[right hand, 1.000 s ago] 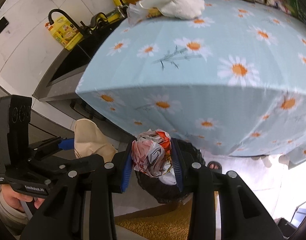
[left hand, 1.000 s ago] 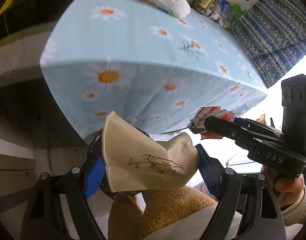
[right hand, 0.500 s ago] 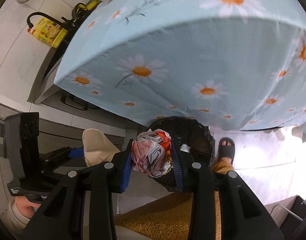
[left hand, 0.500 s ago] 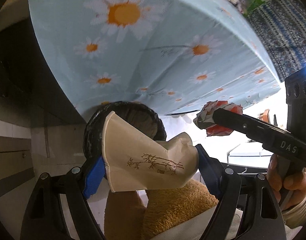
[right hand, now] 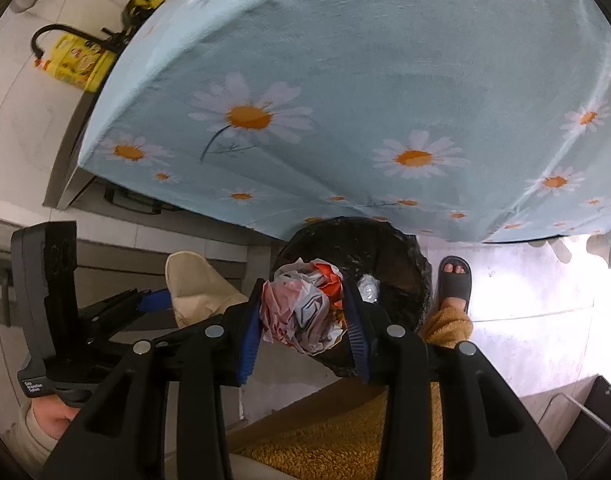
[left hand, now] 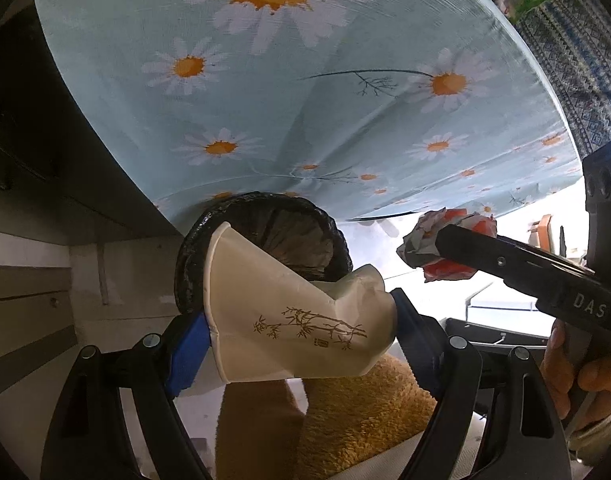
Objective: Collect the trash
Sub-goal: 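Open both grippers to drop the sleeve and wrapper into the bin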
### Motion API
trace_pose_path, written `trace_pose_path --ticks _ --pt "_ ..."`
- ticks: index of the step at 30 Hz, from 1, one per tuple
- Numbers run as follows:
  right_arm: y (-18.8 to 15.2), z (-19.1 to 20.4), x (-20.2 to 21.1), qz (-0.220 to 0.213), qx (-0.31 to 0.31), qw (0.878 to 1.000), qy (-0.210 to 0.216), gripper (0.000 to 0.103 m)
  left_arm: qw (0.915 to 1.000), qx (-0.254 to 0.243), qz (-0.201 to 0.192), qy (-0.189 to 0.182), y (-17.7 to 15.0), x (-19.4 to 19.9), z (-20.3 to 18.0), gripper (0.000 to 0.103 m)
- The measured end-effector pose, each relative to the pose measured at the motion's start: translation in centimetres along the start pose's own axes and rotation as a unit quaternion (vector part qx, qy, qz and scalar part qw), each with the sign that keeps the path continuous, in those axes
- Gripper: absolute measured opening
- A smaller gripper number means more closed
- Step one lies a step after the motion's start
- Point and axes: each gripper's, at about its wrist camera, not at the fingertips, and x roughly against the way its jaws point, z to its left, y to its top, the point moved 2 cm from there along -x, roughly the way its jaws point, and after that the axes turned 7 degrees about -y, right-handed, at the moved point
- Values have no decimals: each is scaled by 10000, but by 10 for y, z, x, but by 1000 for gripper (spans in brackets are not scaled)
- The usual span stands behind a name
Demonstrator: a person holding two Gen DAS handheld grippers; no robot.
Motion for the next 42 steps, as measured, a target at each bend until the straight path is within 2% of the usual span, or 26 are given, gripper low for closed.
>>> trace_pose_path --ticks 2,3,4,5,10,27,32,42 --pt "2 -1 0 33 -60 9999 76 43 10000 -12 24 4 1 -1 0 81" --pt "3 -1 0 35 -83 9999 76 52 10000 -3 46 11 2 -2 1 82" --pt "4 -2 1 14 -118 9999 58 56 9999 10 92 77 3 -4 1 91" --pt "5 -3 2 -4 -153 9999 74 58 9998 14 124 147 3 -6 1 95" --pt "8 -9 4 0 -338 9994 43 58 9995 24 120 282 6 -7 3 96" --pt "13 0 22 -216 -183 9996 -56 58 9998 -43 15 209 4 12 0 96" --pt "15 8 34 -393 -45 9992 -101 58 9995 -208 -136 216 5 25 -10 96" --pt "22 28 69 -814 120 9966 -58 58 9966 -425 -692 134 16 69 -31 96"
